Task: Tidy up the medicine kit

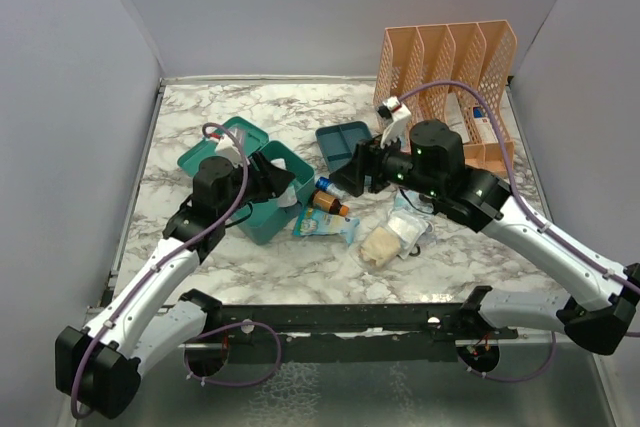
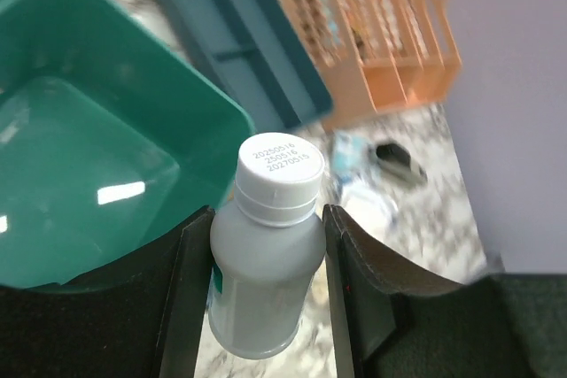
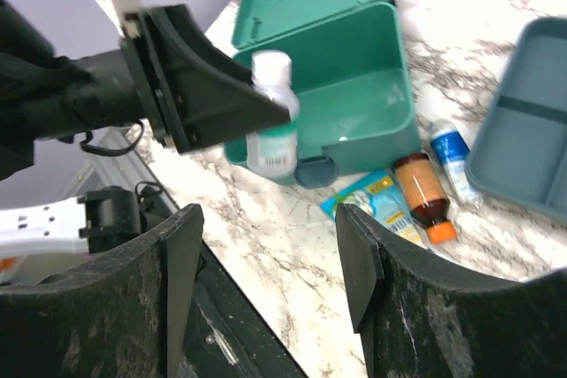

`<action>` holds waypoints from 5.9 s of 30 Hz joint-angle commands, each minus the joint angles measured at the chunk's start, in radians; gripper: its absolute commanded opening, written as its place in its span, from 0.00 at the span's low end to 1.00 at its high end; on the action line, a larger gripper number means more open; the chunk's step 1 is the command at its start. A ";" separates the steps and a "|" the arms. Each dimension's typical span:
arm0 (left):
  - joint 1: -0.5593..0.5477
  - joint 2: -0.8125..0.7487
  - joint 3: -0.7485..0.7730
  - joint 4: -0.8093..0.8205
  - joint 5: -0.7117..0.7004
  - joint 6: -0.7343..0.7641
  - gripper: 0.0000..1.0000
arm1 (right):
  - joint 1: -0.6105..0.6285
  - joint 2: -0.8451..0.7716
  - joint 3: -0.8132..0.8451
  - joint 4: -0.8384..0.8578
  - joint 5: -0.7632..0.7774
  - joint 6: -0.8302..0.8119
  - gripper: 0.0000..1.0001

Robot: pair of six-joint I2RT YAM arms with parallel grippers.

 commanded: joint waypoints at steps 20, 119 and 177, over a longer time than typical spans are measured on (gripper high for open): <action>-0.099 0.381 0.034 0.138 -0.730 -0.672 0.31 | 0.003 -0.018 -0.308 0.232 0.191 0.088 0.58; -0.090 -0.026 0.070 0.201 0.011 0.436 0.99 | -0.163 0.612 -0.156 0.093 -0.124 -0.448 0.45; -0.141 0.070 0.300 -0.135 0.453 1.188 0.98 | -0.164 0.061 -0.115 -0.178 -0.440 -0.210 0.11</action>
